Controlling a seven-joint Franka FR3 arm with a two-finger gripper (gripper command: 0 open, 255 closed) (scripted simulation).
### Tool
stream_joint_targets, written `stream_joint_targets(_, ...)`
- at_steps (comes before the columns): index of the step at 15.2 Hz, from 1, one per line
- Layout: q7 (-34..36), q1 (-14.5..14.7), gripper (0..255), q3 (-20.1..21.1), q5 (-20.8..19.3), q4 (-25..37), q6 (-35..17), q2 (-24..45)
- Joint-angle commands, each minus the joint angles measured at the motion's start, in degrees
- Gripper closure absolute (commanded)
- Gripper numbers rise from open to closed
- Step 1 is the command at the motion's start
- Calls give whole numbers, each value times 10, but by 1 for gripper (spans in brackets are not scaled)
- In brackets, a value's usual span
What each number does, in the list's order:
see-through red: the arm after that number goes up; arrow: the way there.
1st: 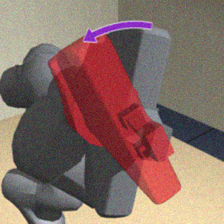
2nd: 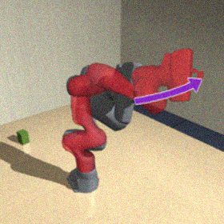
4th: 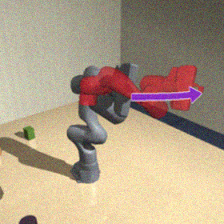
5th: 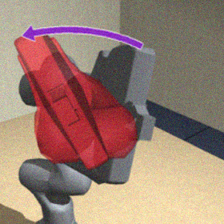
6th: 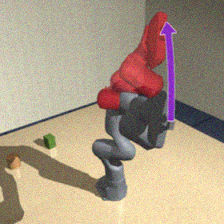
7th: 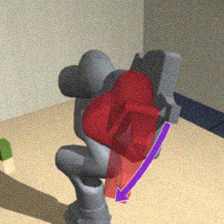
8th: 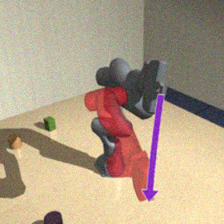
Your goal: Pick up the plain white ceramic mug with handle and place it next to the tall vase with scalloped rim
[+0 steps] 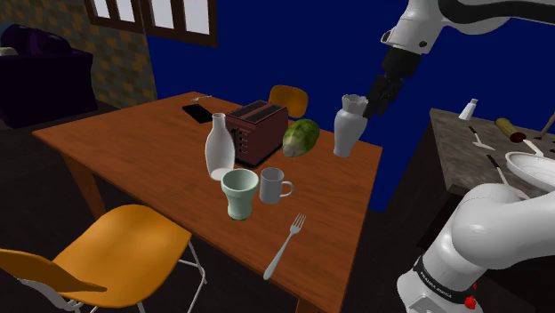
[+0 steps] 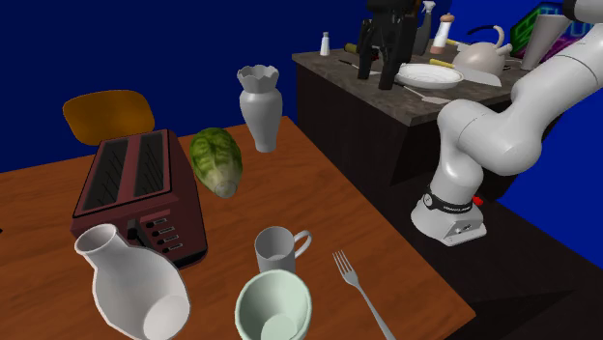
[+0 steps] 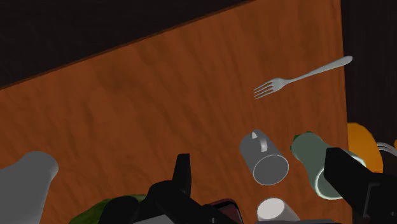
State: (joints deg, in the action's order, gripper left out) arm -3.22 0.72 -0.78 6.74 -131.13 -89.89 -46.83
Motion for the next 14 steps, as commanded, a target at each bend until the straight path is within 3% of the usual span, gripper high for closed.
stream_joint_targets(1,0,0,0,0,0,0,0,0)
stream_joint_targets(14,130,-9,0,114,23,-88,-260,149)
